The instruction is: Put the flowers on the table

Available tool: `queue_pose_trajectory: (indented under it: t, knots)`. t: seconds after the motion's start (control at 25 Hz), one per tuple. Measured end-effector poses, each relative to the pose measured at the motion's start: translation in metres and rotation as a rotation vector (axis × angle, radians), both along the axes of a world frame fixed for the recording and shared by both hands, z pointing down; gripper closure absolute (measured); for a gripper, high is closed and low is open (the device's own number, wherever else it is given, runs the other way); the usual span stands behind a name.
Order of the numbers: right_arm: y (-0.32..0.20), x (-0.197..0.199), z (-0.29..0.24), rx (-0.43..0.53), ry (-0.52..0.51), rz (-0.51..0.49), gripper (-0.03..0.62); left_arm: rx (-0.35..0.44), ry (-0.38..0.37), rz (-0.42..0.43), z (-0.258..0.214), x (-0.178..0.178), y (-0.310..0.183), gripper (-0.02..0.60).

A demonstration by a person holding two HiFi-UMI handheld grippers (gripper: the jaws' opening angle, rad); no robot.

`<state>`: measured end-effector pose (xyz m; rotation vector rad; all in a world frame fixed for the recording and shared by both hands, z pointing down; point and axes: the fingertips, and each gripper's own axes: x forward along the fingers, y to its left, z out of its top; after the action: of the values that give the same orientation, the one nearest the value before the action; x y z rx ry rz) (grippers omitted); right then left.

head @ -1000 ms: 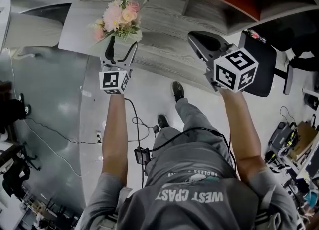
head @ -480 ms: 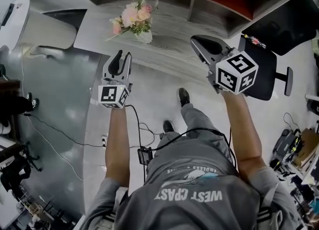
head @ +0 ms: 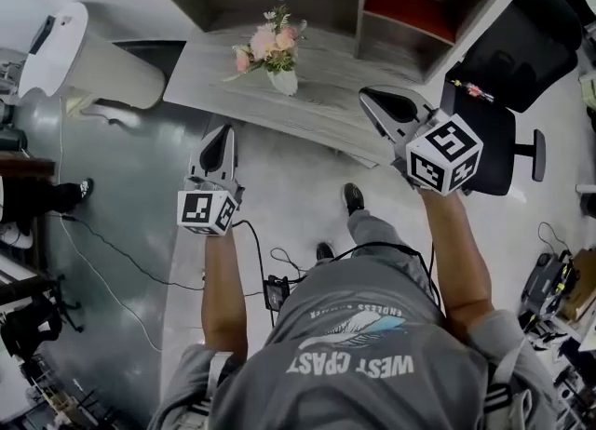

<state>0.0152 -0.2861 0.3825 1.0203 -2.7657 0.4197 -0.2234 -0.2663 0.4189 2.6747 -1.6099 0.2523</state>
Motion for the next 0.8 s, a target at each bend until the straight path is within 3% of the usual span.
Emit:
queue_pose_trajectory:
  t: [0.24,0.44,0.8]
  knots:
    - [0.032,-0.008,-0.032,0.064,-0.004,-0.014,0.568,0.046,0.016,0.001,-0.044,-0.013,0.035,0.563]
    - [0.057,-0.009,-0.052,0.104,-0.007,-0.02,0.568,0.111,-0.027,0.03,-0.078,-0.012,0.067,0.563]
    - [0.095,-0.011,-0.071,0.141,0.006,-0.026,0.568,0.156,-0.03,0.02,-0.1,-0.027,0.118,0.563]
